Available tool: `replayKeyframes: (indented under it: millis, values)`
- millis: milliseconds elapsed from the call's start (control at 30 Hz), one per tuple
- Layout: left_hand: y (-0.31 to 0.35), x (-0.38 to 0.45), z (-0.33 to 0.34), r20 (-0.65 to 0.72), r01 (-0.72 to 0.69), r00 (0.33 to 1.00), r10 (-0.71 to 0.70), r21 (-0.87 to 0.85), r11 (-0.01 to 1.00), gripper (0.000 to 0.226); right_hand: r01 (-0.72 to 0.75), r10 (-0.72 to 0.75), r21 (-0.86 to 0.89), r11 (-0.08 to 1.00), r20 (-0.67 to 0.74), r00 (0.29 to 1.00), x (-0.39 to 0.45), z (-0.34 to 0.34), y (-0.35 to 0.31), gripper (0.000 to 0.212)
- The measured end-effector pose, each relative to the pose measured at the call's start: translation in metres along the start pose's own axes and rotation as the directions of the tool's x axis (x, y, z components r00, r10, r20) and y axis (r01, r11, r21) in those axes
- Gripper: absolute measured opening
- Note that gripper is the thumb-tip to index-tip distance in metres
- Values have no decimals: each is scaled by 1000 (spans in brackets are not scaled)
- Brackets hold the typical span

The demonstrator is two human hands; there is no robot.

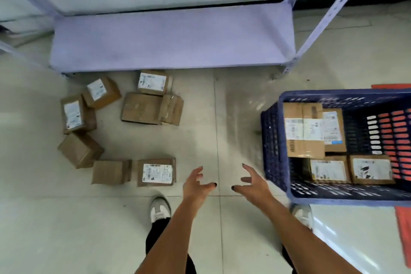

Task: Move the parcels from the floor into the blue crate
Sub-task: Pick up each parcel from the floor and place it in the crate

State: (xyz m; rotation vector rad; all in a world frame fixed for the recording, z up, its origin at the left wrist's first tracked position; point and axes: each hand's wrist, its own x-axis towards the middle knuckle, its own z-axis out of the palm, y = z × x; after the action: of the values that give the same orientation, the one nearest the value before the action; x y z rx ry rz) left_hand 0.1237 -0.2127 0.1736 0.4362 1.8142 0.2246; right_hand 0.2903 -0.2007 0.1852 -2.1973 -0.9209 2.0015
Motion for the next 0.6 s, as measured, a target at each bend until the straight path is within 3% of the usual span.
replayKeyframes:
  millis: [333, 600]
  values:
    - [-65, 74, -214, -40, 34, 999, -32, 31, 999, 70, -75, 75, -15, 997, 24, 997, 23, 214, -67, 78]
    - [-76, 109, -281, -64, 28, 998, -24, 60, 998, 70, -70, 71, -27, 997, 22, 997, 43, 281, -96, 73]
